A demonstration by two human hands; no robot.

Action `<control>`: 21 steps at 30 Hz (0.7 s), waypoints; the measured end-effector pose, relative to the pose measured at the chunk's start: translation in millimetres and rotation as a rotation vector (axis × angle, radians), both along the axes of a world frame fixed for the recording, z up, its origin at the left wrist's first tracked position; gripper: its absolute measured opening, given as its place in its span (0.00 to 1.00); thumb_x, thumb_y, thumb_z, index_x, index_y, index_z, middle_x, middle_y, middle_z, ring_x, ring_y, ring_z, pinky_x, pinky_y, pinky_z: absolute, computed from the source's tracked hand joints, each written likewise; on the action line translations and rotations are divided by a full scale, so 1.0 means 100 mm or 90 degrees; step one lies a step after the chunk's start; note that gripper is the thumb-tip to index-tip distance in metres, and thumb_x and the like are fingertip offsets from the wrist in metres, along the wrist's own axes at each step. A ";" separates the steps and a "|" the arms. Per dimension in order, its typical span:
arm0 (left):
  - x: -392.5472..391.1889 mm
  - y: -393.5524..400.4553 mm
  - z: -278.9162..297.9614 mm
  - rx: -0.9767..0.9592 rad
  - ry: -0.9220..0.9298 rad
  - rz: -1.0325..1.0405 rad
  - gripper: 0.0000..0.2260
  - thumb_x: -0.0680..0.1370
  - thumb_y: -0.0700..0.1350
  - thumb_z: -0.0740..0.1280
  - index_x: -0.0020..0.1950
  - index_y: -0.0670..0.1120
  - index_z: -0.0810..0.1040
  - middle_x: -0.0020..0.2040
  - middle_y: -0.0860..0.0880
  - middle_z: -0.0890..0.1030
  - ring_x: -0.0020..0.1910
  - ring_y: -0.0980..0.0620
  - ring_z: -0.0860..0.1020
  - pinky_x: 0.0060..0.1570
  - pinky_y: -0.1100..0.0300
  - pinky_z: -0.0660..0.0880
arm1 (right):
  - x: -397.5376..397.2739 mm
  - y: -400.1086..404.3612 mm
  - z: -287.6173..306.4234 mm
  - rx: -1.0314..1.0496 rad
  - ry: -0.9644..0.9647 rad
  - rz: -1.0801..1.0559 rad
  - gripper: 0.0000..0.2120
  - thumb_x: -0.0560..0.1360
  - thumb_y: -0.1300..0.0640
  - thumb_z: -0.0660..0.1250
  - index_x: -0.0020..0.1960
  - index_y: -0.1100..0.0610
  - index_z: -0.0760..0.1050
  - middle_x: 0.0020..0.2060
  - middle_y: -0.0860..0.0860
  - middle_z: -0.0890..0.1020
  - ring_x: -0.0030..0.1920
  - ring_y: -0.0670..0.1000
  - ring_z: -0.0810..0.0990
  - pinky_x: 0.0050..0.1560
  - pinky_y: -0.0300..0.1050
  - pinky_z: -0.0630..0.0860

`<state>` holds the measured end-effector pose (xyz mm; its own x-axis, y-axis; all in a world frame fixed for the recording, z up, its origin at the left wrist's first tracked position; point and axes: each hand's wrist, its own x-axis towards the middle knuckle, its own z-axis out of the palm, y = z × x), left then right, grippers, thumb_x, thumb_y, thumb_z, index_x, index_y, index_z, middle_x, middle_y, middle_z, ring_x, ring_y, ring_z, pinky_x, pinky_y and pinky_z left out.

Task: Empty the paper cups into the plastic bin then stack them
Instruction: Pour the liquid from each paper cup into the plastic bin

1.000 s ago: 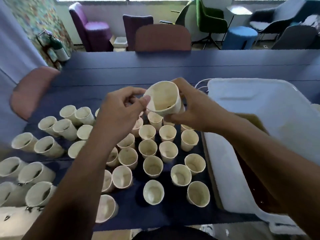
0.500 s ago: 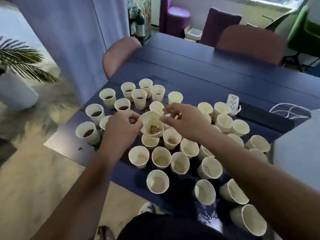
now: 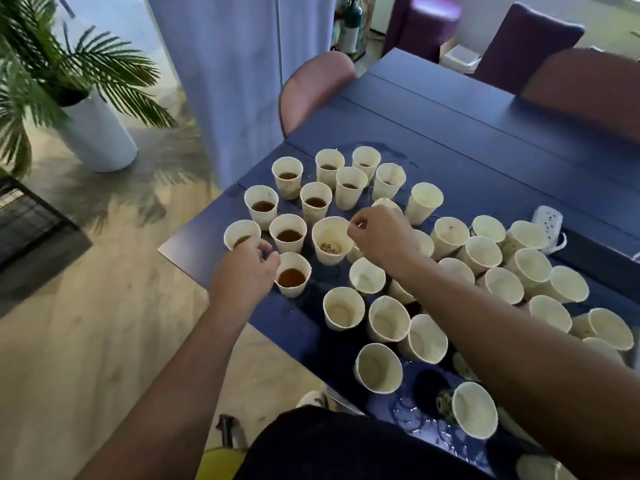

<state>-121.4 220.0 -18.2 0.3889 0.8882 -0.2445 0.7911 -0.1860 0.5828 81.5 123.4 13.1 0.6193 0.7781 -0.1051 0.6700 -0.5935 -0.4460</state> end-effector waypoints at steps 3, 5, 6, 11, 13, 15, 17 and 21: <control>-0.07 0.10 -0.25 -0.059 0.099 -0.042 0.18 0.81 0.58 0.63 0.68 0.51 0.75 0.63 0.49 0.81 0.59 0.45 0.79 0.50 0.53 0.72 | 0.02 0.07 -0.18 -0.043 0.012 -0.011 0.10 0.79 0.53 0.64 0.45 0.53 0.83 0.37 0.50 0.83 0.35 0.50 0.81 0.37 0.50 0.82; -0.04 0.14 -0.35 -0.096 0.117 -0.049 0.20 0.82 0.59 0.62 0.70 0.50 0.75 0.64 0.47 0.81 0.60 0.44 0.79 0.54 0.52 0.74 | 0.02 0.09 -0.27 -0.084 -0.002 0.004 0.10 0.79 0.55 0.64 0.45 0.53 0.83 0.37 0.51 0.83 0.36 0.52 0.81 0.38 0.51 0.84; -0.02 0.15 -0.37 -0.111 0.116 -0.050 0.19 0.82 0.59 0.62 0.68 0.49 0.77 0.62 0.47 0.82 0.58 0.44 0.80 0.56 0.50 0.76 | 0.01 0.11 -0.31 -0.104 -0.014 0.013 0.09 0.79 0.56 0.64 0.45 0.54 0.83 0.38 0.51 0.83 0.36 0.52 0.81 0.38 0.50 0.83; 0.07 0.17 -0.43 -0.112 0.084 -0.051 0.15 0.83 0.54 0.61 0.44 0.49 0.81 0.41 0.47 0.82 0.42 0.46 0.81 0.51 0.46 0.79 | -0.01 0.13 -0.44 -0.134 -0.009 0.011 0.07 0.79 0.57 0.65 0.50 0.53 0.82 0.44 0.52 0.83 0.41 0.53 0.81 0.43 0.50 0.82; 0.08 0.17 -0.45 -0.105 0.089 -0.046 0.16 0.83 0.53 0.61 0.40 0.49 0.79 0.39 0.47 0.81 0.41 0.47 0.80 0.48 0.48 0.79 | -0.02 0.11 -0.46 -0.138 0.007 0.013 0.07 0.79 0.56 0.66 0.54 0.52 0.82 0.47 0.52 0.82 0.43 0.53 0.81 0.46 0.50 0.82; 0.10 0.16 -0.47 -0.099 0.096 -0.045 0.16 0.83 0.53 0.62 0.38 0.48 0.78 0.37 0.46 0.80 0.40 0.47 0.79 0.43 0.50 0.77 | -0.01 0.09 -0.44 -0.132 -0.002 0.008 0.09 0.78 0.54 0.64 0.55 0.52 0.80 0.49 0.52 0.82 0.45 0.53 0.79 0.46 0.50 0.81; 0.12 0.16 -0.48 -0.086 0.101 -0.048 0.17 0.82 0.52 0.63 0.36 0.47 0.78 0.35 0.46 0.79 0.37 0.47 0.78 0.38 0.54 0.73 | 0.02 0.06 -0.40 -0.122 -0.026 0.002 0.11 0.79 0.52 0.62 0.58 0.52 0.79 0.50 0.52 0.82 0.44 0.53 0.77 0.45 0.48 0.78; 0.15 0.14 -0.47 -0.074 0.107 -0.049 0.16 0.82 0.50 0.64 0.36 0.46 0.77 0.32 0.47 0.77 0.34 0.50 0.76 0.33 0.57 0.68 | 0.03 0.00 -0.31 -0.079 -0.023 0.007 0.15 0.81 0.51 0.61 0.67 0.48 0.73 0.53 0.51 0.82 0.44 0.52 0.74 0.41 0.46 0.73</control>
<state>-106.4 233.8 -65.4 0.4001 0.8197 -0.4098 0.8646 -0.1893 0.4655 84.8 123.9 -17.5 0.6158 0.7672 -0.1795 0.6908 -0.6353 -0.3453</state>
